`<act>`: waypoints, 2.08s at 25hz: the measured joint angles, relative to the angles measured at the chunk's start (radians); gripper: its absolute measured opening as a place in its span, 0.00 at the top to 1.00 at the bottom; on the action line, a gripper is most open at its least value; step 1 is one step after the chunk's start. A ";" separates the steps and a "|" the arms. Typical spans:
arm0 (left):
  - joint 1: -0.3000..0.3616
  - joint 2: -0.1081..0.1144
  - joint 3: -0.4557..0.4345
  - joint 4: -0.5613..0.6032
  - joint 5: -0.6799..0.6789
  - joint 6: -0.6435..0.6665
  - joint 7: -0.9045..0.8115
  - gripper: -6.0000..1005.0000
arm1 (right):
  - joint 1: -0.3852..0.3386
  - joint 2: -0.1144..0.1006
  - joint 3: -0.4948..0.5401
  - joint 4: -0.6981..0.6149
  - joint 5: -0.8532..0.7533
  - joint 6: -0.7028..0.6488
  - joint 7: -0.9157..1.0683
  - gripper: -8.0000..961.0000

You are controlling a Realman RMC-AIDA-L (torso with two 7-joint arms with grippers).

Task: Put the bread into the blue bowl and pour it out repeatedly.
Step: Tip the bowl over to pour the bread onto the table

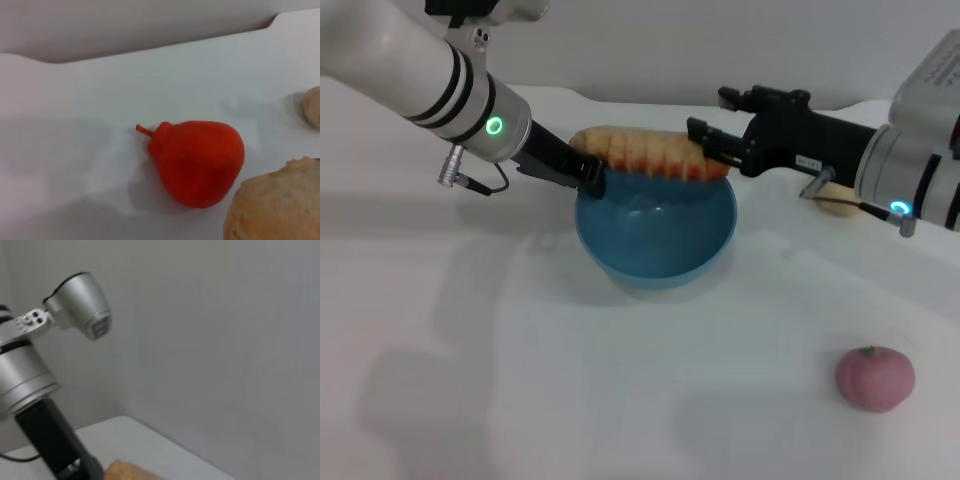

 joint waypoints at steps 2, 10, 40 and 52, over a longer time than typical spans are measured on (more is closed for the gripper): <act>-0.001 0.001 0.000 0.003 0.000 -0.003 0.000 0.96 | 0.000 0.000 -0.007 0.001 0.000 0.000 0.008 0.39; 0.001 0.003 0.000 0.022 0.000 -0.010 0.001 0.96 | 0.000 0.001 -0.070 -0.002 0.000 -0.004 0.078 0.39; 0.014 -0.008 0.378 0.017 -0.128 -0.371 0.003 0.96 | -0.263 -0.003 0.504 0.038 0.137 -0.138 0.029 0.40; 0.033 -0.013 0.824 -0.017 -0.236 -0.929 0.007 0.96 | -0.292 -0.003 0.557 0.117 0.142 -0.152 0.000 0.40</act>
